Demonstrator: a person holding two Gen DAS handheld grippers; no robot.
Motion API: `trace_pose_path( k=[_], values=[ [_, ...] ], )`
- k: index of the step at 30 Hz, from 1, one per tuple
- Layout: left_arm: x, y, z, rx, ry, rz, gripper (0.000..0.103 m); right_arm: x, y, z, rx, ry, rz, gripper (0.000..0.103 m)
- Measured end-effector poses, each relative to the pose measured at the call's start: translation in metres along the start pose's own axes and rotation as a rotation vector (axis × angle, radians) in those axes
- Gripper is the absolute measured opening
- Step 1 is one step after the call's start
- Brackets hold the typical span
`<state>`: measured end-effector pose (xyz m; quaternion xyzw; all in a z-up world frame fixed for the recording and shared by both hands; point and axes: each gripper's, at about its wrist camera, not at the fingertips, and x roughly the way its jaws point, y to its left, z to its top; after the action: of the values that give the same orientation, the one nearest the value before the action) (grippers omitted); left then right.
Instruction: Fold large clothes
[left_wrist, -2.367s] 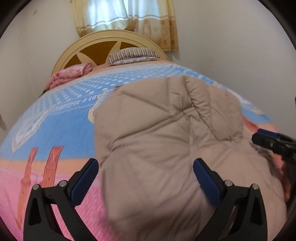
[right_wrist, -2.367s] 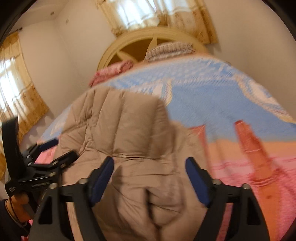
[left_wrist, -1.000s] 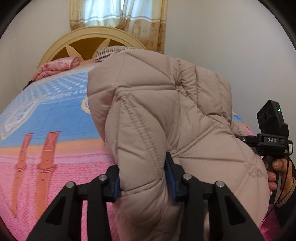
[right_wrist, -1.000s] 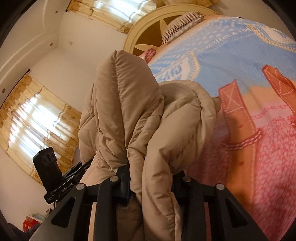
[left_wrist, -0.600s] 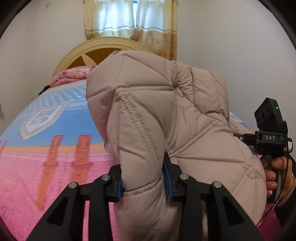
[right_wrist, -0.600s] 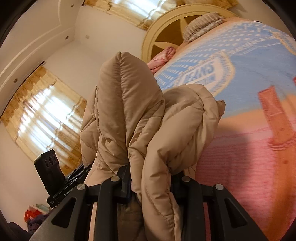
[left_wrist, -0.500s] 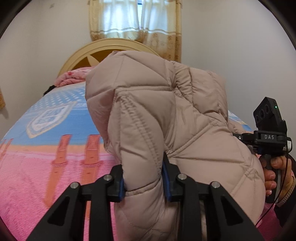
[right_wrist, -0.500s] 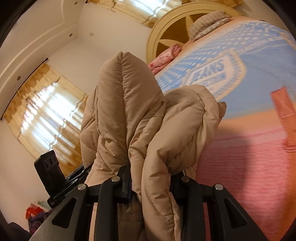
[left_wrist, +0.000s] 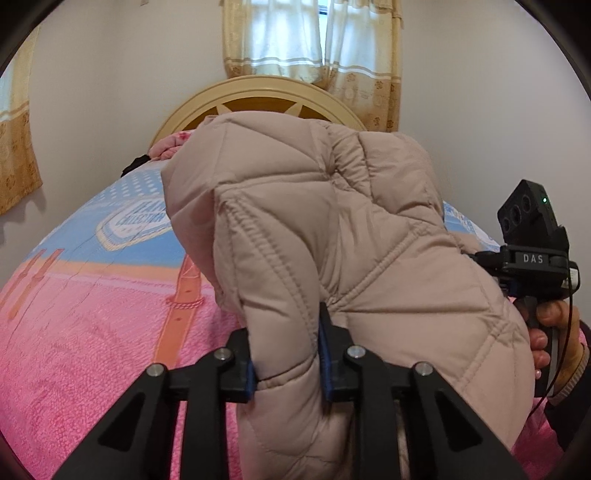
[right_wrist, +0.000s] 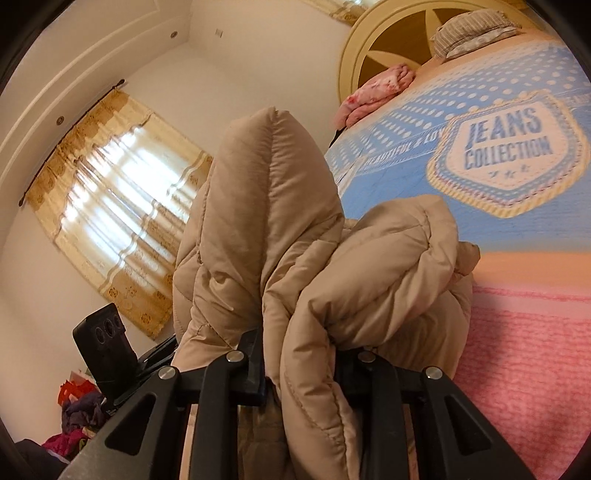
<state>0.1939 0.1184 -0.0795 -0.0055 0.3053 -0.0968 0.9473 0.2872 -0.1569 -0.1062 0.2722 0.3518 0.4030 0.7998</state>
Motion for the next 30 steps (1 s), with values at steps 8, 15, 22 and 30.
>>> trace_pose_path(
  k=[8, 15, 22, 30],
  values=[
    [-0.017, 0.032, -0.008, -0.019, -0.026, 0.016, 0.025, 0.032, 0.018, -0.003, -0.009, 0.046, 0.046, 0.024],
    [-0.026, 0.055, -0.017, -0.015, -0.038, 0.087, 0.023, 0.066, 0.033, -0.011, -0.015, 0.081, 0.091, 0.024],
    [-0.007, 0.071, -0.047, -0.012, -0.001, 0.239, 0.057, 0.099, 0.020, -0.030, 0.022, 0.133, 0.057, 0.024],
    [-0.002, 0.078, -0.055, -0.039, 0.002, 0.280, 0.078, 0.113, 0.008, -0.041, 0.024, 0.147, -0.044, 0.025]
  ],
)
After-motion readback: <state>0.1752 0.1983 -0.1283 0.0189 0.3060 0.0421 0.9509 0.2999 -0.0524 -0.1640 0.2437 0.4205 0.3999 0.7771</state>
